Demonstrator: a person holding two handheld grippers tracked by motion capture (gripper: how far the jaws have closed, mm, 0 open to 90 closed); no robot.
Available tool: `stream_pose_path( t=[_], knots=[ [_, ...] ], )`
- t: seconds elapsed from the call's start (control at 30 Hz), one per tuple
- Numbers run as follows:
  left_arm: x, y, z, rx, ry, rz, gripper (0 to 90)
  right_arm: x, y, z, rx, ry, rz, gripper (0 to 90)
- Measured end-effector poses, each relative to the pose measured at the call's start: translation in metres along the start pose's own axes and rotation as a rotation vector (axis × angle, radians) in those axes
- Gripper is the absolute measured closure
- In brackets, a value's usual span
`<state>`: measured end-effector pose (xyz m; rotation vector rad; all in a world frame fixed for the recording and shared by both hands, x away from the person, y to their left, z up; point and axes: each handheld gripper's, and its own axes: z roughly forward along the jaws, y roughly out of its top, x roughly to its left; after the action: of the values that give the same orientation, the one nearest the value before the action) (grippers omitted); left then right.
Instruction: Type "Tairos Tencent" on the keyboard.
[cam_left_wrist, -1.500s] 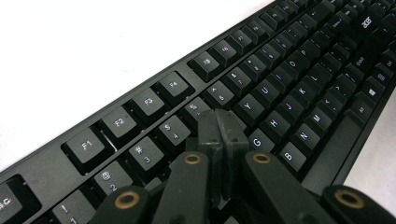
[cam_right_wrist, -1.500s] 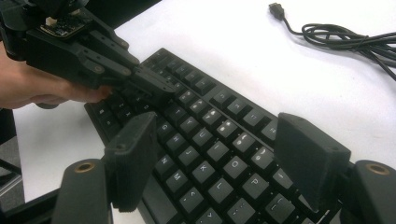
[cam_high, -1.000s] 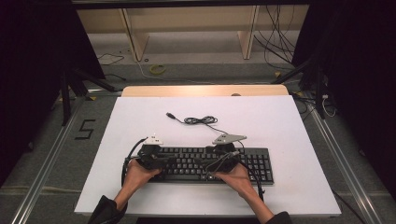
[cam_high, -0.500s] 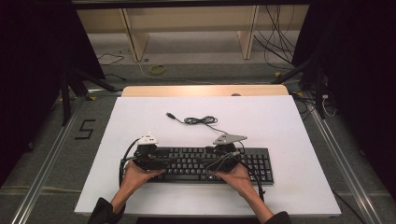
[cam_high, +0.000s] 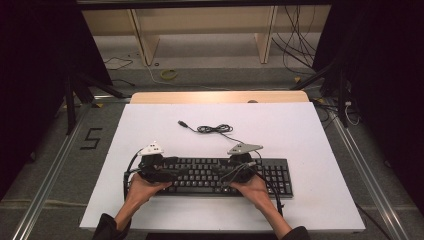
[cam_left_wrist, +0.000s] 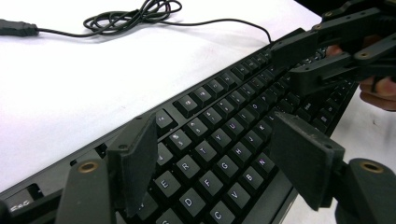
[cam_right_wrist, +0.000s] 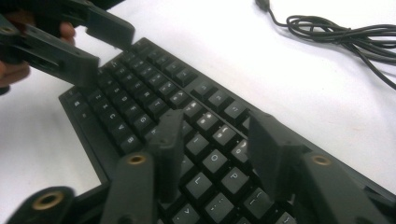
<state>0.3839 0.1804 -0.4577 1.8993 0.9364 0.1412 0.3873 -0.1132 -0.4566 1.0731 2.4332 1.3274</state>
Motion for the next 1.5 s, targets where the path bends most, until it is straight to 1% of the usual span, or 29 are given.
stream_pose_path(
  t=[0.07, 0.23, 0.37, 0.57, 0.73, 1.03, 1.2, 1.27, 1.5],
  knots=[
    [0.0, -0.001, -0.002, -0.003, -0.002, -0.001, 31.1, 0.0, 0.0, 0.001, 0.007, -0.01, -0.003, 61.3],
    [0.0, -0.003, -0.007, -0.014, -0.014, -0.005, 30.5, -0.001, -0.001, 0.003, 0.019, -0.01, -0.003, 67.9],
    [0.0, -0.005, -0.009, -0.014, -0.014, -0.008, 30.5, 0.0, -0.001, 0.005, 0.03, -0.006, -0.013, 73.7],
    [0.0, -0.007, -0.011, -0.02, -0.012, -0.01, 30.5, -0.001, -0.002, 0.011, 0.055, -0.011, -0.012, 84.5],
    [0.0, -0.009, -0.014, -0.03, -0.011, -0.013, 30.5, 0.0, -0.003, 0.013, 0.068, -0.007, -0.02, 89.3],
    [-0.001, -0.014, -0.019, -0.054, -0.008, -0.024, 30.5, 0.001, -0.004, 0.019, 0.092, -0.009, -0.025, 90.0],
    [-0.003, -0.019, -0.019, -0.045, -0.011, -0.028, 30.5, 0.0, -0.004, 0.022, 0.099, -0.012, -0.029, 90.0],
    [-0.003, -0.02, -0.02, -0.049, -0.014, -0.034, 30.4, 0.0, -0.004, 0.023, 0.101, -0.01, -0.029, 90.0],
    [-0.005, -0.024, -0.022, -0.045, -0.015, -0.036, 30.2, 0.001, -0.005, 0.025, 0.11, -0.01, -0.029, 90.0]
  ],
)
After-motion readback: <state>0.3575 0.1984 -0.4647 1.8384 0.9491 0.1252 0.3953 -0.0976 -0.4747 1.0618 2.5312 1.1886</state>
